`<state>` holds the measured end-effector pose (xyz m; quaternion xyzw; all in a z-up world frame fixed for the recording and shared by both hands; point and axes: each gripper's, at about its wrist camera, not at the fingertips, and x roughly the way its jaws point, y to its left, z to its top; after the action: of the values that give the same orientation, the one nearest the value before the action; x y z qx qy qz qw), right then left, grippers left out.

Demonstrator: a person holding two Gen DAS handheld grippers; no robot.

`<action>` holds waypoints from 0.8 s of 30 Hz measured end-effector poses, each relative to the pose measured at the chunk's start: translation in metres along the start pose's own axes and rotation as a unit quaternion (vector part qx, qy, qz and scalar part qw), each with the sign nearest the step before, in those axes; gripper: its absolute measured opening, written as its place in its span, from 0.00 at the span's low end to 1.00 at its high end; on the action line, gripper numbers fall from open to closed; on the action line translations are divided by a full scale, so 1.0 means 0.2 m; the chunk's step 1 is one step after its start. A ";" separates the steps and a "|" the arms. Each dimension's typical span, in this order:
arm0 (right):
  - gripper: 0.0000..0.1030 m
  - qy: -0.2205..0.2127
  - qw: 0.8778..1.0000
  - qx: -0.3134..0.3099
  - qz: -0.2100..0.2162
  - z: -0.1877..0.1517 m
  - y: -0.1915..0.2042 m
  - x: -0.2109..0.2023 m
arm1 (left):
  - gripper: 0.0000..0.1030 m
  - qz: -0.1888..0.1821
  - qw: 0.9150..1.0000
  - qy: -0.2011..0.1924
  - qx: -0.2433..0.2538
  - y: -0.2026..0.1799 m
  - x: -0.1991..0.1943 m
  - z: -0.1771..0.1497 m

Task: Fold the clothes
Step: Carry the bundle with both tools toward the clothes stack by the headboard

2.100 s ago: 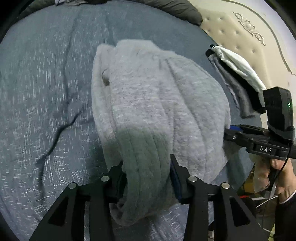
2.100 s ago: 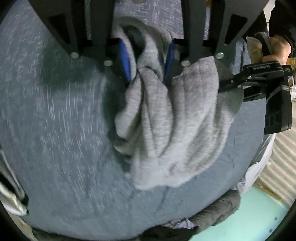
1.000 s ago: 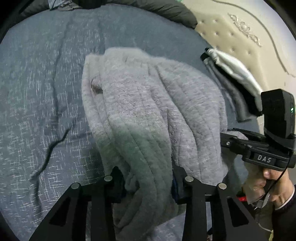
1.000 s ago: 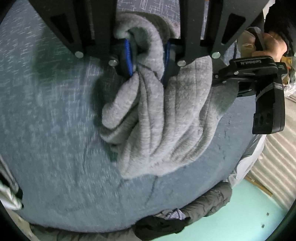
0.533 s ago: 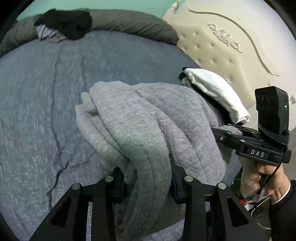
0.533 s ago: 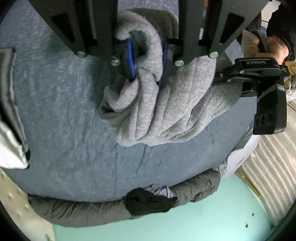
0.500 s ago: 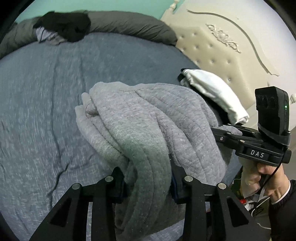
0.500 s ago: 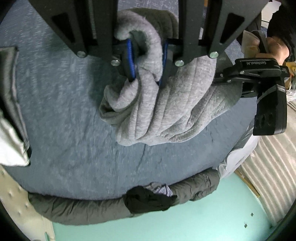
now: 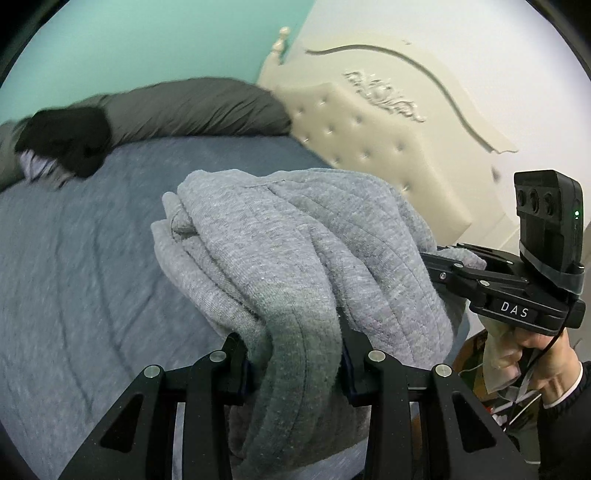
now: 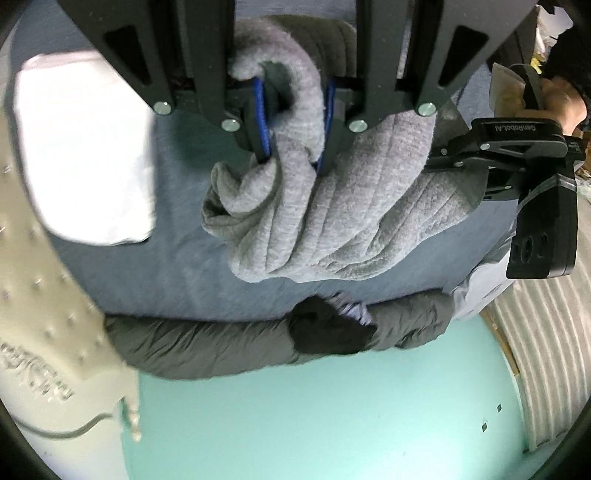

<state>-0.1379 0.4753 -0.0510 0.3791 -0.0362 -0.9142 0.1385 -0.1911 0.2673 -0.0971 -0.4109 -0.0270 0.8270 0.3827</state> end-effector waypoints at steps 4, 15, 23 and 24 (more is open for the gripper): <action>0.22 -0.016 1.000 -0.006 -0.027 0.08 -0.21 -0.13 | 0.37 -0.011 1.000 -0.010 0.015 -0.21 0.14 0.16; 0.22 -0.031 0.995 -0.012 -0.098 0.15 -0.76 -0.29 | 0.37 -0.040 0.999 -0.018 0.023 -0.65 0.61 0.42; 0.20 -0.029 0.990 0.004 -0.137 0.03 -1.11 -0.27 | 0.38 -0.047 0.999 0.000 0.012 -0.84 0.98 0.40; 0.20 -0.025 0.990 0.011 -0.141 0.00 -1.15 -0.25 | 0.38 -0.046 0.999 0.006 0.011 -0.86 1.03 0.38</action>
<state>-0.1561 0.7104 -0.0560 0.3593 0.0038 -0.9332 0.0034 -0.2161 0.5435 -0.1203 -0.4095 -0.0344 0.8065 0.4251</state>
